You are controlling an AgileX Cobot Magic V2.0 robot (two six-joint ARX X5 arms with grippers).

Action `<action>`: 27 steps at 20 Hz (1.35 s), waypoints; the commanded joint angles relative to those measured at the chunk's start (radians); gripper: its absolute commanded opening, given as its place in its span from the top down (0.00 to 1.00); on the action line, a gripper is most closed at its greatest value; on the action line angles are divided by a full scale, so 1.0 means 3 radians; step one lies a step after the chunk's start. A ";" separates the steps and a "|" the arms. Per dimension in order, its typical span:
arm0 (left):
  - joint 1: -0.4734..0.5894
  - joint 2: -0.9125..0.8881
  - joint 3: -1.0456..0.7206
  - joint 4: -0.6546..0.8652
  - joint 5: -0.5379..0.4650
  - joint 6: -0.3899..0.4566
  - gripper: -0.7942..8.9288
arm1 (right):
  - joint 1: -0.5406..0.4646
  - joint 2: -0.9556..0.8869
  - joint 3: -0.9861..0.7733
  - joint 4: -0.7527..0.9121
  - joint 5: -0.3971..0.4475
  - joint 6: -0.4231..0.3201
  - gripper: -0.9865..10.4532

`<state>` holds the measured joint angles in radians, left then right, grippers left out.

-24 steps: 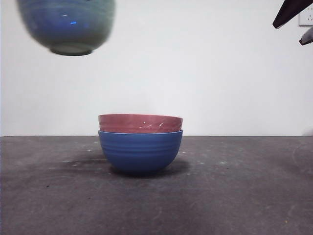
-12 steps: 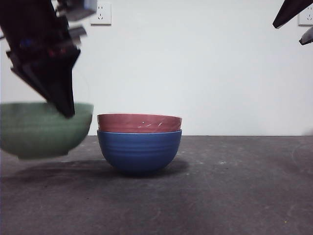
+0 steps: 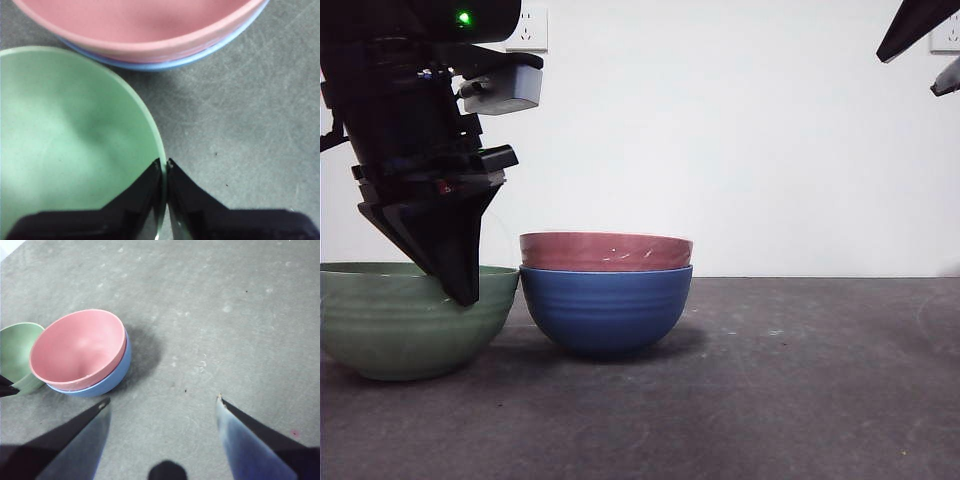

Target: Pick up the green bowl on the top,put the green bowl on the left,pick up the red bowl in the middle,put the red bowl on the right

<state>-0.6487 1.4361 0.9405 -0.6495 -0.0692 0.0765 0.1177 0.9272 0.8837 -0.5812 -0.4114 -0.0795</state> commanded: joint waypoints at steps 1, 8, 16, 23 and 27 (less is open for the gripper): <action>0.0010 -0.0004 -0.0025 -0.0027 -0.0028 -0.0079 0.58 | 0.0004 0.0008 0.0010 0.0039 -0.0008 -0.0024 0.61; 0.0010 -0.0539 0.0402 -0.0449 0.0431 -0.0271 0.56 | 0.0300 0.0075 0.0144 0.0242 -0.0028 -0.0029 0.61; 0.0254 -0.1485 0.0965 -0.1105 0.0430 -0.0214 0.56 | 0.1222 0.1176 0.1474 -0.0385 -0.0019 -0.0398 0.61; 0.0874 -0.1915 0.0987 -0.1480 0.0408 -0.0071 0.56 | 0.1865 0.2237 0.2420 -0.1164 0.0268 -0.0704 0.61; 0.1193 -0.2188 0.0987 -0.1479 0.0408 -0.0045 0.56 | 0.2204 0.2728 0.2562 -0.1188 0.0655 -0.0846 0.61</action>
<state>-0.2955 0.7856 1.2419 -1.0973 0.0547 0.0490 0.7742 1.7336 1.6516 -0.9352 -0.2176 -0.3107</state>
